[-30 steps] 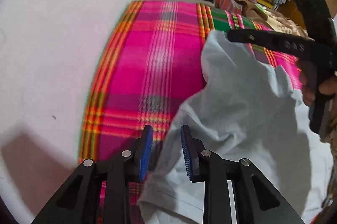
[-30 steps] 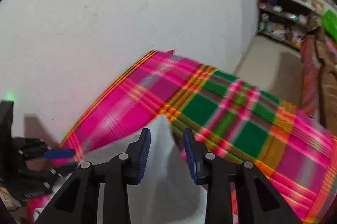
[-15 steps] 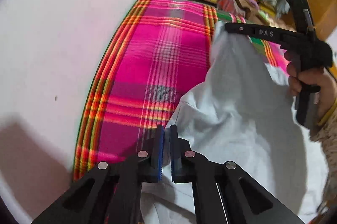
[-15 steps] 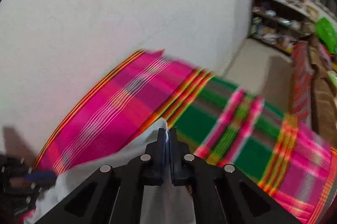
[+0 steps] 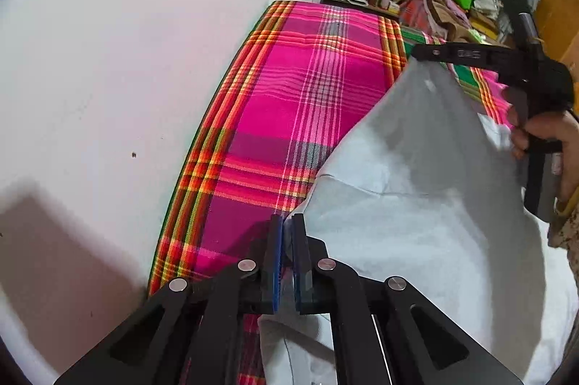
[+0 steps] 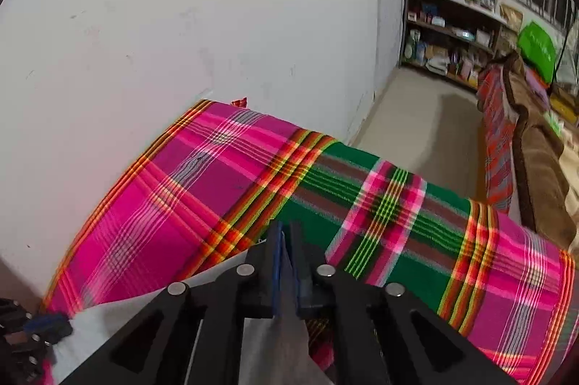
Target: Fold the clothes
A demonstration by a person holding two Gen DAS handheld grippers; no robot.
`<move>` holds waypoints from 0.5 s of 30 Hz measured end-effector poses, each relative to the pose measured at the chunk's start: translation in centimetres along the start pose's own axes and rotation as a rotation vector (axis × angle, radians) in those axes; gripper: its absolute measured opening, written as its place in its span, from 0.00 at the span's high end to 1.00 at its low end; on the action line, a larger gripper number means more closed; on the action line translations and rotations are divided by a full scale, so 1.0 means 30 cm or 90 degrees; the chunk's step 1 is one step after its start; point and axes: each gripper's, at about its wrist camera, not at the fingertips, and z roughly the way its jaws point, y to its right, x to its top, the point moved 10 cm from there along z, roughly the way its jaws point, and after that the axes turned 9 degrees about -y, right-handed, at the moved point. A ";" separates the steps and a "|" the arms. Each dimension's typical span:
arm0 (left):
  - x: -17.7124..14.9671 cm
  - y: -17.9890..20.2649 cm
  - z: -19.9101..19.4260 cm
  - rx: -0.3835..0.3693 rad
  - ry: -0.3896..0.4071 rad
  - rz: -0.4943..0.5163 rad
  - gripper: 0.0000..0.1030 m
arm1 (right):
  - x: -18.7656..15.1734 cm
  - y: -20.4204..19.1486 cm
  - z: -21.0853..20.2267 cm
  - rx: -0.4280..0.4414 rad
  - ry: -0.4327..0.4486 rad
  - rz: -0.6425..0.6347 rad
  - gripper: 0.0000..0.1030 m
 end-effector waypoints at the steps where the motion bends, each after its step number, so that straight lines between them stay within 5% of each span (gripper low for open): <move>1: 0.001 -0.003 0.002 -0.004 0.000 -0.006 0.93 | 0.006 0.004 -0.039 0.009 0.017 0.010 0.95; 5: 0.001 -0.003 0.004 -0.001 -0.001 -0.011 0.93 | 0.025 0.079 -0.196 0.028 0.073 0.047 0.90; 9: -0.004 0.000 0.006 0.010 -0.001 -0.008 0.93 | -0.062 0.180 -0.248 -0.018 0.044 0.044 0.89; 15: -0.003 -0.001 0.007 0.019 -0.008 -0.015 0.93 | -0.314 0.208 -0.243 0.026 -0.033 0.057 0.87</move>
